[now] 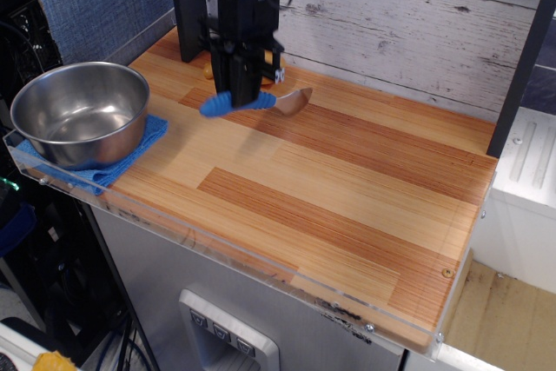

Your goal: Move the spoon to center of table

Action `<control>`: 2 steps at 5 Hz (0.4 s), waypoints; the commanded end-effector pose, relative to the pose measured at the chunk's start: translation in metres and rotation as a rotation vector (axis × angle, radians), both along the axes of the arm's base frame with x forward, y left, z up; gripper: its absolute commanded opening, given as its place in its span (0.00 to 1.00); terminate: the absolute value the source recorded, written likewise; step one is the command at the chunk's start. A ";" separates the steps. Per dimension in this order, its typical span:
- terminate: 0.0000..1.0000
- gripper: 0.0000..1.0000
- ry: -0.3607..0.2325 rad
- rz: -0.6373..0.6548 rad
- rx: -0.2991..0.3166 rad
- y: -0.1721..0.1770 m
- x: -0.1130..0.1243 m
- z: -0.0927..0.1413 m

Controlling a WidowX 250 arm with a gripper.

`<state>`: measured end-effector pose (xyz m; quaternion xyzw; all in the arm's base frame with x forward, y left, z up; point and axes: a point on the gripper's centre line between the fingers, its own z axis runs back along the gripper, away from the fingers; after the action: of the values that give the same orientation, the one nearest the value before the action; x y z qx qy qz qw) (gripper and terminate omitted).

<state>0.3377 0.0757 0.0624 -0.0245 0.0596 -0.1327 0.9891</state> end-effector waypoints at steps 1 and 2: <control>0.00 0.00 -0.116 0.080 -0.011 -0.011 -0.011 0.104; 0.00 0.00 -0.099 0.073 0.001 -0.030 -0.031 0.121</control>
<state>0.3061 0.0443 0.1635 -0.0286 0.0424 -0.0950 0.9942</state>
